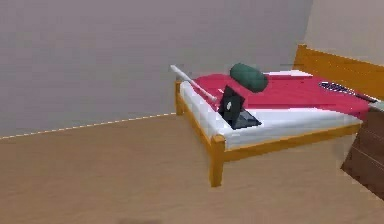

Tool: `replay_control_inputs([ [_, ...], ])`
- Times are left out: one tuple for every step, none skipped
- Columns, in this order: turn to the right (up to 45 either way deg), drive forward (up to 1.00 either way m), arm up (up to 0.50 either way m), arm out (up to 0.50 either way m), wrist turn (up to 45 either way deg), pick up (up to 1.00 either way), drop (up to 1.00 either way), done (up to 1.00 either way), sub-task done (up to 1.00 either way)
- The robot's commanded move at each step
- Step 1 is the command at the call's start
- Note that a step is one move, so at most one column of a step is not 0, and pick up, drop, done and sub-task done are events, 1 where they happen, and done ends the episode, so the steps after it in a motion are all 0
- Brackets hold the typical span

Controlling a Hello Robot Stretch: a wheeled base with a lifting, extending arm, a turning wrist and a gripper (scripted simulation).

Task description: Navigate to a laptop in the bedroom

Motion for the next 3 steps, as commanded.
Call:
replay_control_inputs([
  [0.0,0.70,0.00,0.00,0.0,0.00,0.00,0.00,0.00],
  [24.0,0.00,0.00,0.00,0.0,0.00,0.00,0.00,0.00],
  [0.0,0.00,0.00,0.00,0.0,0.00,0.00,1.00,0.00],
])
